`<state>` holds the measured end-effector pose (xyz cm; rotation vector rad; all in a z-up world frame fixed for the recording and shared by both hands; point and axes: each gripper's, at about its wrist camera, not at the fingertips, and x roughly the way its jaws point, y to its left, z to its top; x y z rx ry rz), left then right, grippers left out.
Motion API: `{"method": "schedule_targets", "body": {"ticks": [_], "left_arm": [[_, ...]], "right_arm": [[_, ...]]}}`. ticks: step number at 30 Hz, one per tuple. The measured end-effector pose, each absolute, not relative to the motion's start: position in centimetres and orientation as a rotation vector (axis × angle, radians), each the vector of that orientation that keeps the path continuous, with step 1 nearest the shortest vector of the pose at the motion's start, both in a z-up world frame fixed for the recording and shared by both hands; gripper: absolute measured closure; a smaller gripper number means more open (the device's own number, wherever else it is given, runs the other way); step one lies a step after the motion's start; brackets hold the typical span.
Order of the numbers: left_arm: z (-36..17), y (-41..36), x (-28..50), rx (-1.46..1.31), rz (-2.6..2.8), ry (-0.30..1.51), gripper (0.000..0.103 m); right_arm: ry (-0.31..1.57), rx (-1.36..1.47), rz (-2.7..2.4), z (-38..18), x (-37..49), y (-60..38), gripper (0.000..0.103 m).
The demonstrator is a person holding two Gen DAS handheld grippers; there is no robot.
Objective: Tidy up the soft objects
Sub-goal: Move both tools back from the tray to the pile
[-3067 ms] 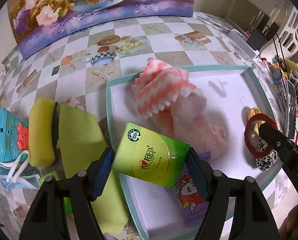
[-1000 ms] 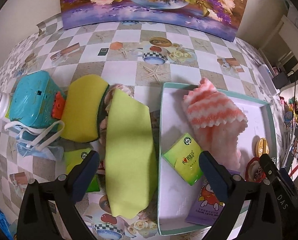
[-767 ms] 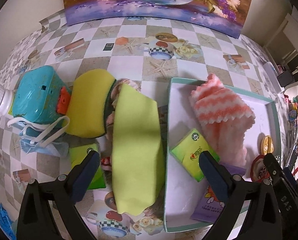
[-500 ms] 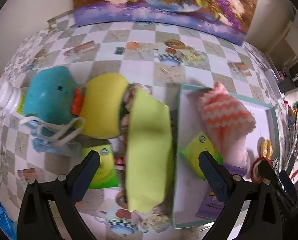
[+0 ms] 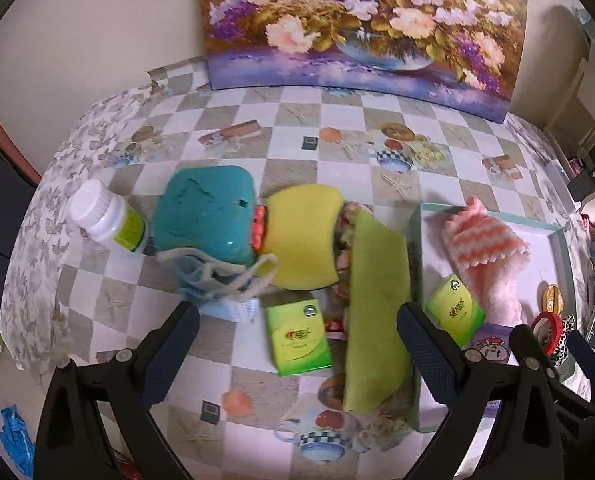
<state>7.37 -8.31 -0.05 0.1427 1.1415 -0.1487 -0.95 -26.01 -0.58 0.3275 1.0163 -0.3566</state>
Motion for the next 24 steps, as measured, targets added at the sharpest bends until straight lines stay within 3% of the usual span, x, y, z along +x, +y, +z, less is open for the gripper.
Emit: {"method": "schedule_targets", "body": {"ticks": [16, 24], "left_arm": [[-0.5, 0.6, 8.3, -0.071, 0.009, 1.163, 0.004], [-3.1, 0.7, 9.0, -0.168, -0.015, 1.266, 0.004]], "right_arm": [[1.118, 0.180, -0.143, -3.5, 3.1, -16.2, 0.000], [1.165, 0.216, -0.108, -5.0, 3.7, -16.1, 0.000]]}}
